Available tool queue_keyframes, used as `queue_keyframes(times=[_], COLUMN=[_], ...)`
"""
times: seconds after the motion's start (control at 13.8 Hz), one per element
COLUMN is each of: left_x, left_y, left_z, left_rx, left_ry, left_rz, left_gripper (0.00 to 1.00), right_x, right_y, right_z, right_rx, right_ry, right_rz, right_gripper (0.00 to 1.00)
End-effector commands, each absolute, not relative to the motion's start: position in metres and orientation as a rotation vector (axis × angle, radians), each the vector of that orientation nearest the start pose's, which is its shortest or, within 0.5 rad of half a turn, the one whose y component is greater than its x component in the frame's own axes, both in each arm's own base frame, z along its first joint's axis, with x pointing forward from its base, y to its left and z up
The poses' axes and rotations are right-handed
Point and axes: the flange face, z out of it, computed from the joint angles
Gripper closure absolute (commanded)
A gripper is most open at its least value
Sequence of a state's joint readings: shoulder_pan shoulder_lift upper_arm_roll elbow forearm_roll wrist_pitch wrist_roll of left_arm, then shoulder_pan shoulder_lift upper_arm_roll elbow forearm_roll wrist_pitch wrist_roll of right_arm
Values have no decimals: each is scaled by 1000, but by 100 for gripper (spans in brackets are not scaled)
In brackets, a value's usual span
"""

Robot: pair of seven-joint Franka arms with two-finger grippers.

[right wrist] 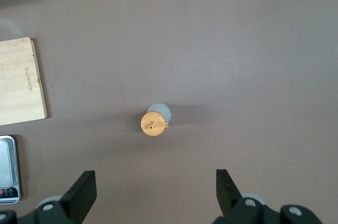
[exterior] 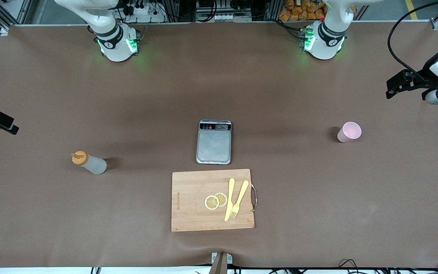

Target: Add sauce to pink cup with both arms

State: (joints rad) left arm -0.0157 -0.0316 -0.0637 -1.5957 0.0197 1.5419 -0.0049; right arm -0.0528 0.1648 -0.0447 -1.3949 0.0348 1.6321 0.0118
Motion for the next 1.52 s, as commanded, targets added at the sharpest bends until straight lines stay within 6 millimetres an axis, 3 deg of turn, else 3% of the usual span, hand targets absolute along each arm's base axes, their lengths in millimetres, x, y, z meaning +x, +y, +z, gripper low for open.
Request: queue_keyframes(times=[0.0,0.44,0.87,1.02,1.16,1.31,1.38,1.45], left_x=[533,535,539,546,565,583,590,592], left_y=[-27,-20,-31,-39,-32,2,19,22], left_z=[636,636,614,590,546,503,491,478], left_rx=[-3116,-3129,-3117,-3116,-3067,-3034,-3036,-3030], left_ry=[74,62,99,112,100,22,-21,-23], left_rz=[9,28,150,263,382,494,522,559], left_gripper=[0,0,0,0,0,0,0,0], right_x=[619,621,616,615,614,615,612,614], right_y=[-52,-58,-57,-62,-68,-83,-93,-107], right_z=[611,596,595,593,592,579,567,555], right_rx=[-3096,-3095,-3096,-3106,-3118,-3114,-3109,-3103], right_ry=[178,191,185,192,166,162,190,231], right_rz=[-96,-43,11,33,39,80,132,163], right_gripper=[0,0,0,0,0,0,0,0])
